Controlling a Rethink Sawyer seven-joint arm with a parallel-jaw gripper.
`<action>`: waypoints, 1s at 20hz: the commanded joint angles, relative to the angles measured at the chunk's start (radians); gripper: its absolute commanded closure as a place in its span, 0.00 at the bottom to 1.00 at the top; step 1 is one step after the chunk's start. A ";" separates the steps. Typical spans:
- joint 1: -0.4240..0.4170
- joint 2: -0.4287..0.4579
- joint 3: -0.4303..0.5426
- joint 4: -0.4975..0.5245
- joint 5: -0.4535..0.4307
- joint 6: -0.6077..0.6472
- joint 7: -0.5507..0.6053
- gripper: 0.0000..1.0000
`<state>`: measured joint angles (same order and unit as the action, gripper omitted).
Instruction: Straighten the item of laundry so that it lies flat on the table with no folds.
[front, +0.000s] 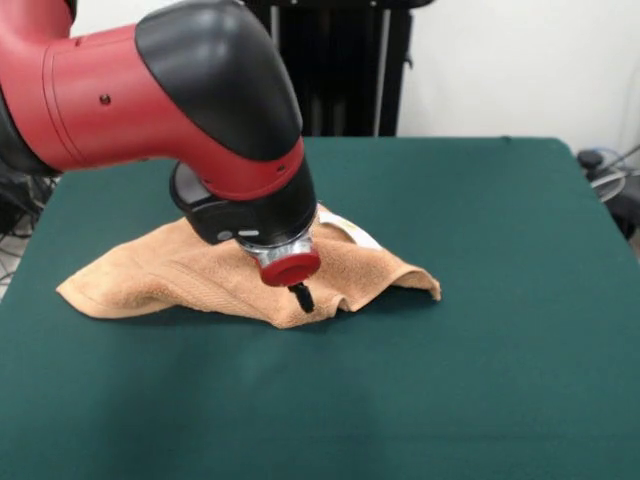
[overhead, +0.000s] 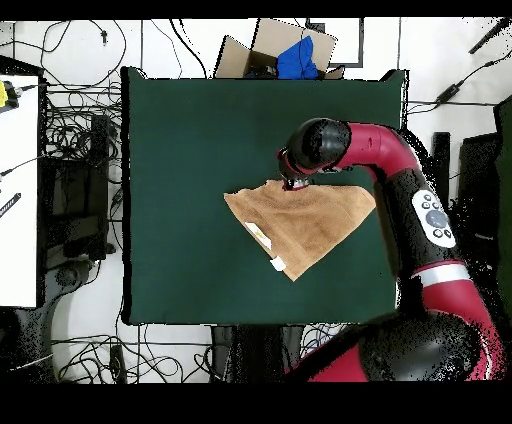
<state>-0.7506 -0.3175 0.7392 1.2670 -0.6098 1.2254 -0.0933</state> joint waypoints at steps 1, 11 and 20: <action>0.017 0.040 -0.003 -0.031 -0.052 0.045 -0.184 0.00; 0.034 0.119 -0.033 -0.103 -0.094 0.040 -0.223 0.00; 0.034 0.186 -0.047 -0.145 -0.124 0.039 -0.263 0.00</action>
<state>-0.7458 -0.1976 0.7348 1.1741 -0.6459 1.2254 -0.1225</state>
